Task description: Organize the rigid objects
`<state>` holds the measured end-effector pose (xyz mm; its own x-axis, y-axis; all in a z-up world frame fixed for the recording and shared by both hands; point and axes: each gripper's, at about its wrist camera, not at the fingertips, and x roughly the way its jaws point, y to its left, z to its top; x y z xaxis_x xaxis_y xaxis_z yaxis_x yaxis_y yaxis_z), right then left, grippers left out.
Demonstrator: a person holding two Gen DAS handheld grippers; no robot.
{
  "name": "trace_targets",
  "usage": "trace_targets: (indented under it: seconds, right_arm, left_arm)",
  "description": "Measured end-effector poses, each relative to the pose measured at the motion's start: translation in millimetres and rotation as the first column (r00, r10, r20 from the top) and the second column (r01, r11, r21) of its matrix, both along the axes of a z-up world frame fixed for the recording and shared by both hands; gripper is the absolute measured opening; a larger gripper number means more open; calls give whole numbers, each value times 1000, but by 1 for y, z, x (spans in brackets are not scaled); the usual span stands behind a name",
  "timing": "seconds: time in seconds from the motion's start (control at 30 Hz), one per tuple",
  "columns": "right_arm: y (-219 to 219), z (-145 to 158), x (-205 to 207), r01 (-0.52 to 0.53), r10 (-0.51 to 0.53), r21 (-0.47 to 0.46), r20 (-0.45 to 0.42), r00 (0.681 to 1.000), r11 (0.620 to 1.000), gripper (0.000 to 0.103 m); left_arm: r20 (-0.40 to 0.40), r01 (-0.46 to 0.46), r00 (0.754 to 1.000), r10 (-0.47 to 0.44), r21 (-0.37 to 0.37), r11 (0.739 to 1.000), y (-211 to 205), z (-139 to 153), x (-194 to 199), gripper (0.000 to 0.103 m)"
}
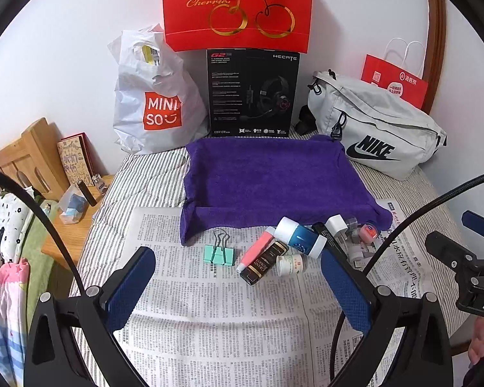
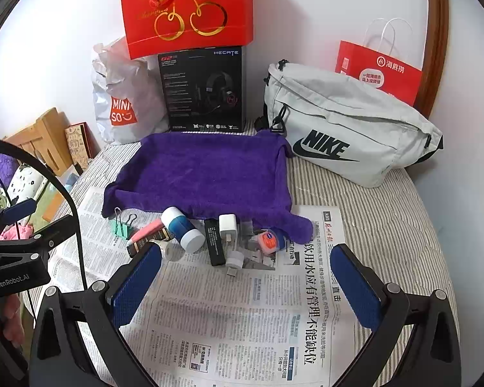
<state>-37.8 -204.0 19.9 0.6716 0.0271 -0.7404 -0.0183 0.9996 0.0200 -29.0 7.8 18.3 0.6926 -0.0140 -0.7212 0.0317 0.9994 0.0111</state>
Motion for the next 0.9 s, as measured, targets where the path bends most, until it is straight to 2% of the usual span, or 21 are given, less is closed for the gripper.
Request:
trace_targets:
  seconds: [0.9]
  right_arm:
    - [0, 5, -7, 1, -1, -6, 11, 1000, 1000, 103]
  left_arm:
    - [-10, 6, 1000, -6, 23, 1000, -1, 2, -2, 103]
